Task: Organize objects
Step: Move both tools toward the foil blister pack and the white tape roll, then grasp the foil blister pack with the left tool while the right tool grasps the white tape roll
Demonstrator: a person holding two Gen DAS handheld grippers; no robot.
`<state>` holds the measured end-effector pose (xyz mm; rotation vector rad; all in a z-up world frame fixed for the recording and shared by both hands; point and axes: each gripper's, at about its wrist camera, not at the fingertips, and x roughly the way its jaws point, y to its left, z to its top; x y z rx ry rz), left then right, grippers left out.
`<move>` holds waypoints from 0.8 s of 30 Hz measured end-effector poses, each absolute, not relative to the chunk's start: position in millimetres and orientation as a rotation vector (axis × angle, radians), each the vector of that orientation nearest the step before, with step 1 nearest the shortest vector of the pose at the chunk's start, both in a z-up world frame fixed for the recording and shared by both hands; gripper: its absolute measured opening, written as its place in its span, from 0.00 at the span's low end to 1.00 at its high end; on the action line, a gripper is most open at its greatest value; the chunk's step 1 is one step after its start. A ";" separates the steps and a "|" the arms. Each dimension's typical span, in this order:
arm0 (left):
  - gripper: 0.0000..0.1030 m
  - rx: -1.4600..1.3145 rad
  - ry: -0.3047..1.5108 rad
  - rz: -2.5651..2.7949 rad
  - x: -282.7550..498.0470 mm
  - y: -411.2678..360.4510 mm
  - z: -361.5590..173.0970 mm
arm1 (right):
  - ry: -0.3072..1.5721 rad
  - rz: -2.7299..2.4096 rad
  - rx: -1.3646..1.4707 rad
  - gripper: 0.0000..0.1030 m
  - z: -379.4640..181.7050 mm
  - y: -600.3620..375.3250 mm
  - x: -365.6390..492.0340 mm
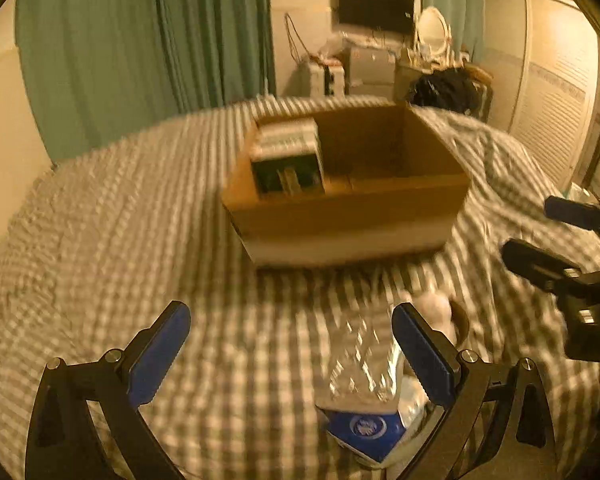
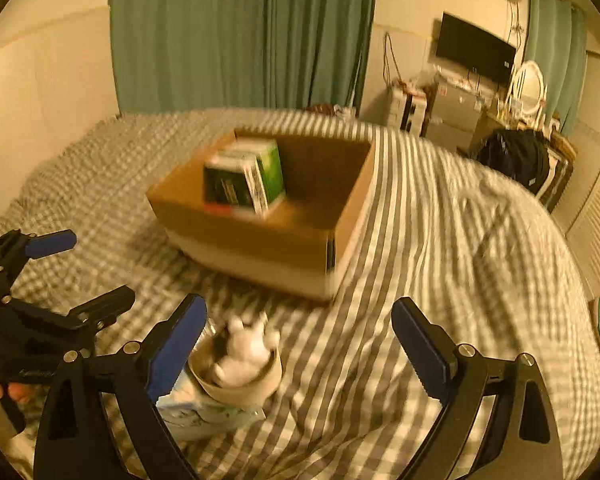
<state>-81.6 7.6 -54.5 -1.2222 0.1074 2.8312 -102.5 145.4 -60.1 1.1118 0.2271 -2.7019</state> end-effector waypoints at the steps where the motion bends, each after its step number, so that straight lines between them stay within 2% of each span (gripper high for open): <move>1: 1.00 -1.245 0.111 2.808 -82.0 11.4 -63.8 | 0.229 -2.689 1.139 0.91 -71.3 146.0 -104.4; 8: 1.00 -1.361 0.185 2.699 -92.5 35.5 -112.5 | 0.109 -2.652 1.212 0.91 -95.0 155.3 -108.5; 12: 1.00 -1.365 0.037 2.671 -108.1 24.4 -118.0 | 0.084 -2.648 1.252 0.91 -104.1 158.6 -113.1; 17: 0.98 -1.418 -0.020 2.619 -122.6 22.5 -139.1 | 0.105 -2.650 1.277 0.91 -110.7 154.4 -115.1; 21: 0.73 -1.392 -0.003 2.583 -119.1 24.9 -137.5 | 0.136 -2.644 1.268 0.91 -111.9 148.3 -113.7; 24: 0.63 -1.367 0.011 2.577 -112.4 23.2 -129.8 | 0.167 -2.634 1.241 0.91 -110.6 141.4 -109.0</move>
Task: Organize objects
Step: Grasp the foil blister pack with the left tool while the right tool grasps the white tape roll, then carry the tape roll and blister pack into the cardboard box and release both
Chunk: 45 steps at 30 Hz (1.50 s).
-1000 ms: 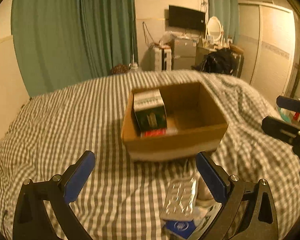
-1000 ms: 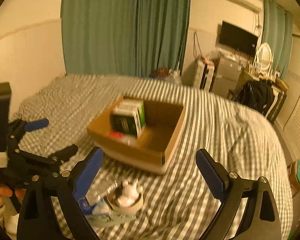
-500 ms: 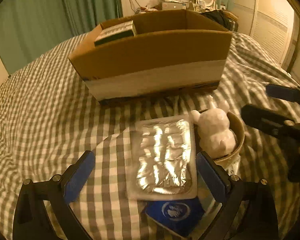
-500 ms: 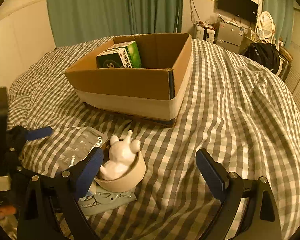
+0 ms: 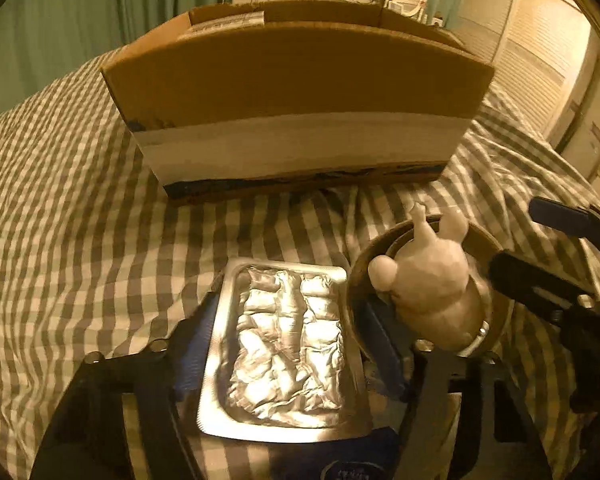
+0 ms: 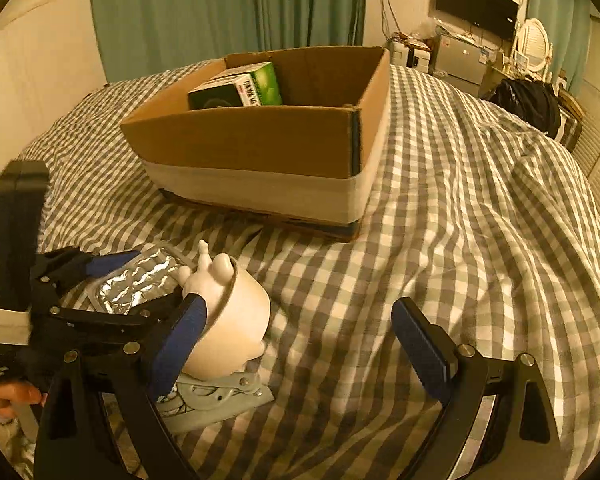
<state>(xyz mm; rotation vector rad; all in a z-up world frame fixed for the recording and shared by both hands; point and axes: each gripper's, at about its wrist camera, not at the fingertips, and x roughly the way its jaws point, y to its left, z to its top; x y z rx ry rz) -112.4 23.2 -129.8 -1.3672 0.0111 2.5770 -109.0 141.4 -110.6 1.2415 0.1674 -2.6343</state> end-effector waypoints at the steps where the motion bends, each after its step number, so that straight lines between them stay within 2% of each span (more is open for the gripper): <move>1: 0.57 -1.354 0.011 2.589 -108.5 21.0 -125.2 | 0.171 -2.629 1.229 0.91 -109.6 138.0 -109.0; 2: 0.53 -1.345 0.009 2.595 -105.8 19.6 -121.9 | 0.177 -2.627 1.213 0.91 -108.0 135.1 -106.8; 4: 0.39 -1.315 -0.014 2.605 -98.9 13.7 -111.8 | 0.189 -2.617 1.189 0.91 -105.6 128.7 -103.3; 7: 0.29 -1.313 -0.022 2.611 -93.0 6.0 -102.2 | 0.217 -2.594 1.199 0.91 -108.3 117.0 -102.3; 13: 0.23 -1.300 -0.049 2.622 -86.9 -7.8 -92.9 | 0.230 -2.573 1.207 0.91 -112.4 103.5 -99.8; 17: 0.23 -1.304 -0.063 2.603 -84.5 -16.8 -103.3 | 0.232 -2.570 1.203 0.91 -114.0 94.6 -104.0; 18: 0.23 -1.304 -0.074 2.593 -86.3 -18.2 -104.6 | 0.233 -2.584 1.201 0.91 -115.0 92.7 -106.6; 19: 0.23 -1.306 -0.086 2.584 -86.2 -19.5 -105.7 | 0.221 -2.583 1.203 0.86 -116.1 92.1 -109.1; 20: 0.25 -1.311 -0.091 2.581 -85.6 -20.1 -107.1 | 0.196 -2.575 1.211 0.73 -117.5 91.9 -112.6; 21: 0.28 -1.317 -0.096 2.574 -85.9 -20.8 -108.5 | 0.167 -2.567 1.221 0.65 -119.2 92.1 -116.8; 23: 0.40 -1.321 -0.101 2.550 -84.4 -22.2 -110.9 | 0.139 -2.562 1.240 0.39 -122.8 92.1 -122.4; 24: 0.48 -1.317 -0.102 2.534 -82.2 -22.2 -112.4 | 0.130 -2.558 1.242 0.35 -123.9 91.8 -123.4; 26: 0.52 -1.311 -0.099 2.503 -79.2 -18.6 -115.5 | 0.117 -2.559 1.208 0.25 -121.3 91.1 -120.3; 28: 0.56 -1.302 -0.095 2.490 -76.8 -15.2 -116.6 | 0.136 -2.561 1.182 0.19 -117.7 88.5 -115.8; 30: 0.57 -1.305 -0.106 2.474 -75.8 -13.1 -117.0 | 0.136 -2.573 1.159 0.17 -113.5 88.4 -111.9; 33: 0.64 -1.294 -0.162 2.441 -73.4 -12.6 -115.0 | 0.095 -2.588 1.150 0.15 -109.1 93.4 -108.7; 35: 0.68 -1.281 -0.200 2.427 -70.5 -11.3 -110.7 | 0.105 -2.626 1.158 0.06 -108.7 95.6 -107.8; 37: 0.84 -1.294 -0.188 2.421 -69.6 -8.3 -107.8 | 0.121 -2.691 1.150 0.04 -106.7 100.7 -106.7; 42: 0.85 -1.286 -0.082 2.461 -59.8 1.6 -102.9 | 0.006 -2.751 1.129 0.03 -96.1 125.8 -103.6; 45: 0.85 -1.307 -0.086 2.482 -62.4 0.2 -105.6 | -0.022 -2.765 1.113 0.03 -89.0 135.7 -98.8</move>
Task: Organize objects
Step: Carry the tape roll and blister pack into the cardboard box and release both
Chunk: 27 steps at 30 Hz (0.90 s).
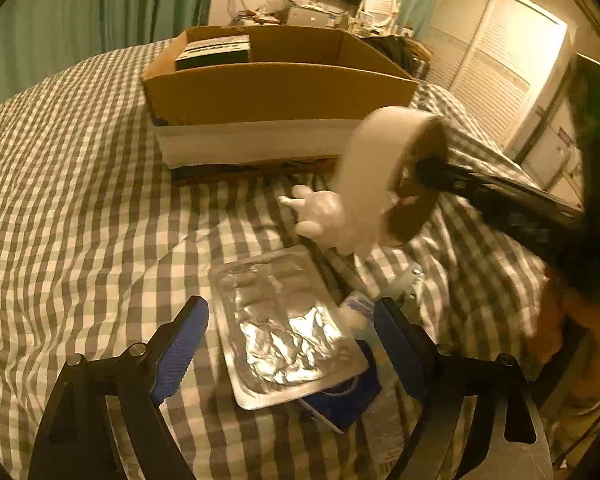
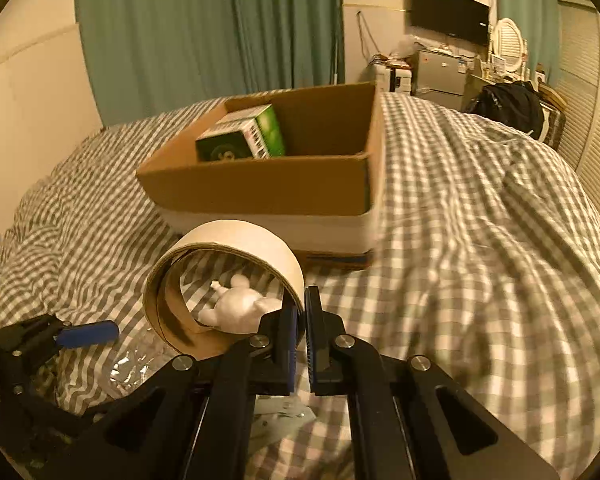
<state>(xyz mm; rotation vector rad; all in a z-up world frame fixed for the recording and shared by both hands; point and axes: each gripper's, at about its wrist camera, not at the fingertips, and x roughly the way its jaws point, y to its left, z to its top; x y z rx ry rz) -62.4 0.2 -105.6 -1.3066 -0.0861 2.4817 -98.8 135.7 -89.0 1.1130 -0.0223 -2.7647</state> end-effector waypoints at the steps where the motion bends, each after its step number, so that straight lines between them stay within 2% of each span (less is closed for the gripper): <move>1: 0.85 -1.320 -0.100 2.491 -65.2 -1.8 -108.3 | -0.028 -2.770 1.108 0.03 -87.0 138.8 -96.5; 6: 0.84 -1.411 -0.184 2.476 -81.1 -4.4 -129.3 | -0.058 -2.760 1.124 0.03 -87.2 147.4 -92.1; 8: 0.74 -1.374 -0.153 2.487 -79.2 0.1 -128.3 | -0.055 -2.753 1.129 0.04 -88.3 147.9 -89.4; 9: 0.73 -1.362 -0.139 2.482 -79.1 1.9 -127.1 | -0.049 -2.751 1.128 0.04 -87.7 147.7 -87.6; 16: 0.72 -1.386 -0.173 2.472 -74.5 -2.2 -120.7 | -0.035 -2.757 1.096 0.04 -78.3 147.4 -75.1; 21: 0.72 -1.339 -0.199 2.531 -69.9 -8.9 -92.4 | -0.012 -2.780 1.055 0.04 -61.3 149.3 -70.0; 27: 0.72 -1.139 -0.156 2.662 -80.7 -11.0 -24.1 | 0.064 -2.812 0.983 0.04 -27.2 148.8 -87.5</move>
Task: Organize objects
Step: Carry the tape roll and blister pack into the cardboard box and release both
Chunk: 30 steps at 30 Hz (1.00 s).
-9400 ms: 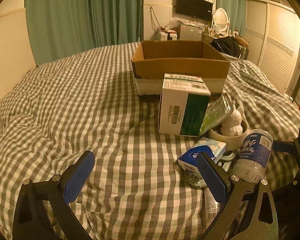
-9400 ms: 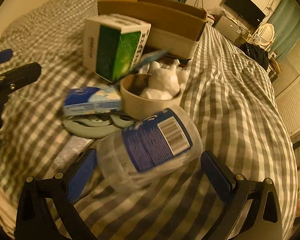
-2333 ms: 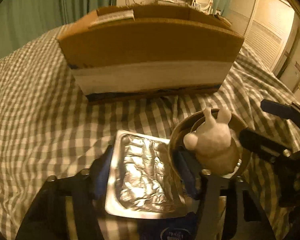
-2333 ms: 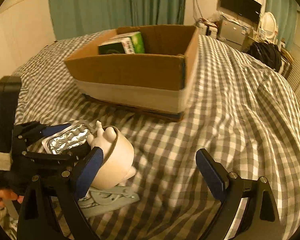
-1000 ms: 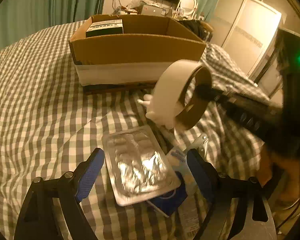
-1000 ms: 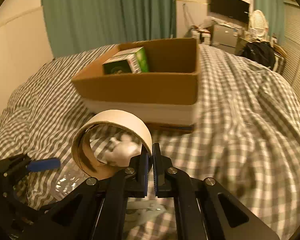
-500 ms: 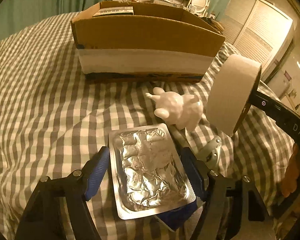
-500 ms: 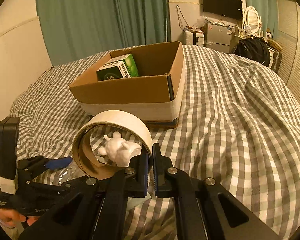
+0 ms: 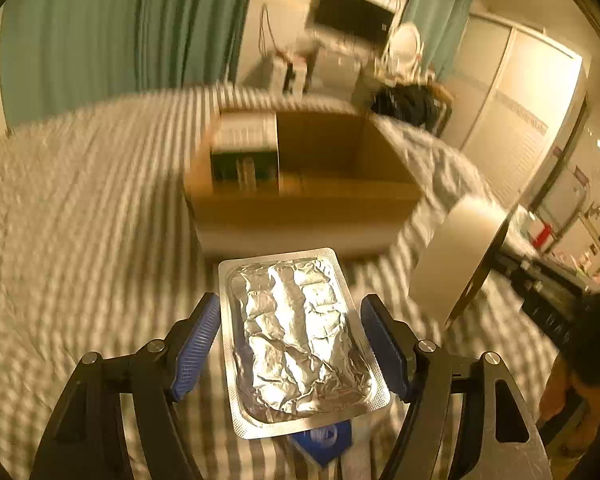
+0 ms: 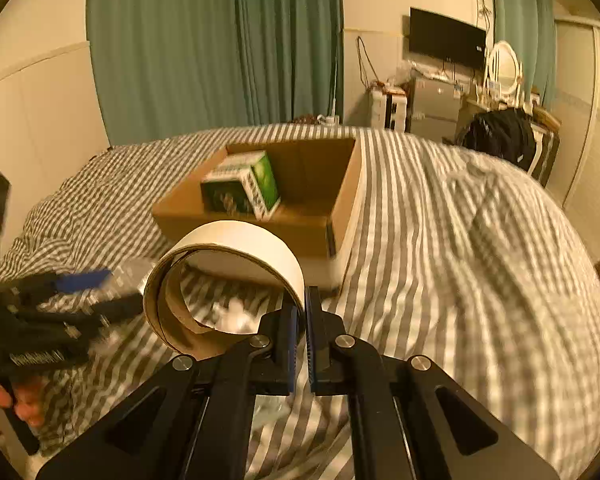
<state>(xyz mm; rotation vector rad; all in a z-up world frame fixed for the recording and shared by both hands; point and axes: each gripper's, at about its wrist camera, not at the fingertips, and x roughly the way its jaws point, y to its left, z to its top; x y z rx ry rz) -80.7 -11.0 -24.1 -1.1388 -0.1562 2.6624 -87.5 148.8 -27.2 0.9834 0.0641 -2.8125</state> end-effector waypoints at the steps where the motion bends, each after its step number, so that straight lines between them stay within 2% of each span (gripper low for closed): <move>1: 0.72 -1.099 -0.151 2.682 -86.3 -11.5 -10.7 | 0.078 -2.817 0.975 0.04 -22.3 148.7 -92.1; 7: 0.72 -0.963 -0.102 2.749 -118.5 -6.8 31.0 | 0.161 -2.847 0.924 0.04 7.0 145.3 -135.2; 12: 0.72 -0.927 -0.035 2.770 -154.0 0.6 37.6 | 0.211 -2.867 0.902 0.04 17.5 142.9 -176.3; 21: 0.72 -0.989 0.008 2.749 -216.5 7.4 3.9 | 0.297 -2.867 0.949 0.04 3.9 135.5 -249.2; 26: 0.72 -1.053 -0.004 2.763 -231.3 3.8 -22.6 | 0.114 -2.816 1.038 0.05 -18.3 146.5 -265.3; 30: 0.72 -1.083 -0.045 2.744 -238.3 0.0 -35.4 | 0.121 -2.780 1.082 0.06 -28.3 144.5 -266.6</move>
